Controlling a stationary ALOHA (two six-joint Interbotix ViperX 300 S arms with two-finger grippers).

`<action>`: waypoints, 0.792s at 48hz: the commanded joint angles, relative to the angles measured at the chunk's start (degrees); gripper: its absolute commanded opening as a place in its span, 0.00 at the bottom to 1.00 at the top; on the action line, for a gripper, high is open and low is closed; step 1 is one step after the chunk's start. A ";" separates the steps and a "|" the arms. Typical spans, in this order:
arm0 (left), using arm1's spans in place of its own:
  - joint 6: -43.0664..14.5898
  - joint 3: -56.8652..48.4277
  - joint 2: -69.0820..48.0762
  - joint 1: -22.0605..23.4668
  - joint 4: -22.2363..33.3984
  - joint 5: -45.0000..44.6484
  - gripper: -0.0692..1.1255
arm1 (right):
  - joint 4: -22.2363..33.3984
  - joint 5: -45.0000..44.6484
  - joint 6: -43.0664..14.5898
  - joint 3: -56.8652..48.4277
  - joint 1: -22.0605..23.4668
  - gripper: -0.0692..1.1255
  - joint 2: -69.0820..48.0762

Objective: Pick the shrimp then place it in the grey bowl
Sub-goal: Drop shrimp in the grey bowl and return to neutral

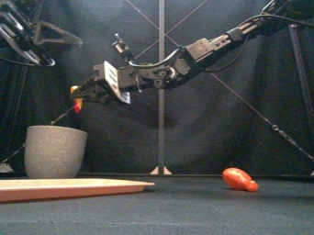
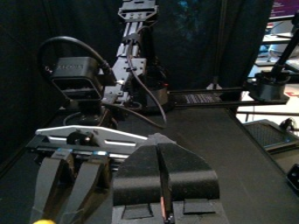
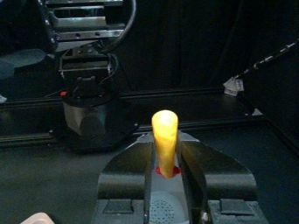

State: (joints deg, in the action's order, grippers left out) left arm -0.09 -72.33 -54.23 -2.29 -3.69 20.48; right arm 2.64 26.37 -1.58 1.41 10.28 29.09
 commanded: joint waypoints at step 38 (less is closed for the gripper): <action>0.00 0.53 0.18 0.00 0.09 0.53 0.16 | 0.44 -6.33 0.09 -7.38 -1.76 0.76 -8.44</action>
State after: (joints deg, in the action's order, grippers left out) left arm -0.09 -72.42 -54.23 -2.29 -3.60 20.48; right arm 3.08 19.60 -1.23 -3.08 9.14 27.16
